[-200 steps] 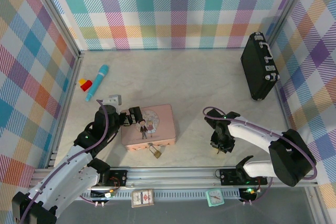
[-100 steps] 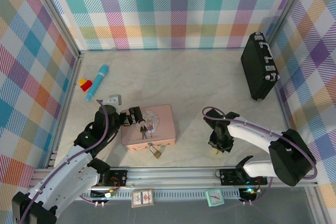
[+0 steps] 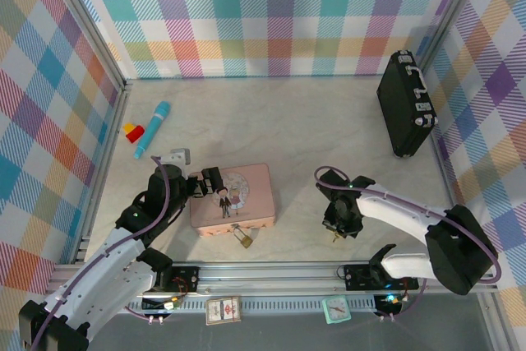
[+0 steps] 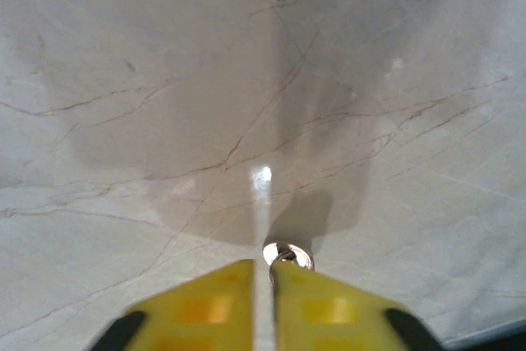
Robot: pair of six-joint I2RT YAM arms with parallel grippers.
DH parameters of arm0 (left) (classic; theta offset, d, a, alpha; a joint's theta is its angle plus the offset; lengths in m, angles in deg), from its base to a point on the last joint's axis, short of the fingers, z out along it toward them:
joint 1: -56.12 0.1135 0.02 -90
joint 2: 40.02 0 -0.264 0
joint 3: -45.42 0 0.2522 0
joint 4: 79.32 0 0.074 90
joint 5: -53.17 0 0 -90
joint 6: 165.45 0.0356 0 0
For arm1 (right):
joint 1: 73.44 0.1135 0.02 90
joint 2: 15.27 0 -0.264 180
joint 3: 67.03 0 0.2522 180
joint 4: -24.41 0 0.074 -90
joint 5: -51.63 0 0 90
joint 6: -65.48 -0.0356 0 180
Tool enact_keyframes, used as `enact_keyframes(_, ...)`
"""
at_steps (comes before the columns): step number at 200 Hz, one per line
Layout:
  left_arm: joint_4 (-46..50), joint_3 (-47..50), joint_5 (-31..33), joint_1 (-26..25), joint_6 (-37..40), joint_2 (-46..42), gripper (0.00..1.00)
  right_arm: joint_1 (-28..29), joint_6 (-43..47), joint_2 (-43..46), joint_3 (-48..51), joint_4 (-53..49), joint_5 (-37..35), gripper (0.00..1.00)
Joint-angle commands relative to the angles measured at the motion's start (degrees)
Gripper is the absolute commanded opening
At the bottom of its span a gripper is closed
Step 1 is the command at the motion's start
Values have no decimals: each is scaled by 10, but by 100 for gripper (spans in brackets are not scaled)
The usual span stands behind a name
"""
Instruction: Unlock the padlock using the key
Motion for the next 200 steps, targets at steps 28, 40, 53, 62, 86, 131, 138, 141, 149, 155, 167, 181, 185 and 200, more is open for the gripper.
enact_keyframes(28,-9,0,8,-7,4,-1,100,4,10,-8,-19,-52,-26,31)
enact_keyframes(40,-9,0,8,-7,3,-1,100,5,14,-16,-18,-44,-20,31)
enact_keyframes(53,-9,0,9,-7,3,0,100,8,19,-22,-18,-34,-14,31)
enact_keyframes(62,-9,1,10,-7,3,1,100,10,19,-27,-19,-32,-13,32)
enact_keyframes(86,-9,0,11,-7,4,3,100,11,24,-40,-18,-28,-11,32)
enact_keyframes(131,-9,0,10,-7,3,2,100,12,25,-61,-9,-3,-1,28)
enact_keyframes(138,-9,-1,11,-7,3,2,100,11,25,-64,-8,-2,0,26)
enact_keyframes(141,-9,0,10,-7,3,2,100,12,25,-65,-8,-2,0,25)
enact_keyframes(149,-9,0,10,-7,4,2,100,11,25,-67,-8,-2,0,22)
enact_keyframes(155,-9,0,10,-7,3,2,100,11,26,-67,-9,-3,1,20)
enact_keyframes(167,-9,0,10,-7,3,2,100,12,25,-64,-9,-6,0,17)
enact_keyframes(181,-9,0,10,-7,4,3,100,12,24,-57,-11,-11,-1,15)
enact_keyframes(185,-9,0,11,-7,3,3,100,12,24,-54,-12,-12,-2,14)
enact_keyframes(200,-10,-1,10,-7,3,5,100,12,22,-47,-12,-15,-4,13)
